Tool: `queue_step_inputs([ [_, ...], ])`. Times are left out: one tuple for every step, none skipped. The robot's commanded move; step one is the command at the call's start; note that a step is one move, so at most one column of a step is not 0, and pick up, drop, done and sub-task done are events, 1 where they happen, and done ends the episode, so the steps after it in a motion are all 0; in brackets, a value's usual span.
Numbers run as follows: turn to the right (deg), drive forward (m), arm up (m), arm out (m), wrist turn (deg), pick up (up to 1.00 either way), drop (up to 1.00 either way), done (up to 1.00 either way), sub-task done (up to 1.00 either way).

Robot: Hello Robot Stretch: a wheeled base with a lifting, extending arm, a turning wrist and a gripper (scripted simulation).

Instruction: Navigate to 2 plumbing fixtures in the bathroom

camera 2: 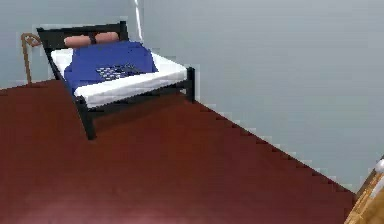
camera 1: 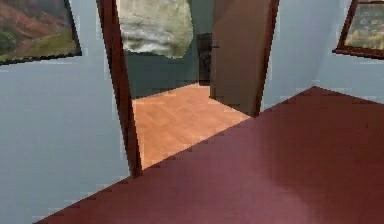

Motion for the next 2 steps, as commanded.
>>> queue_step_inputs([
  [0.0,1.00,0.00,0.00,0.0,0.00,0.00,0.00,0.00],
  [0.0,1.00,0.00,0.00,0.0,0.00,0.00,0.00,0.00],
])
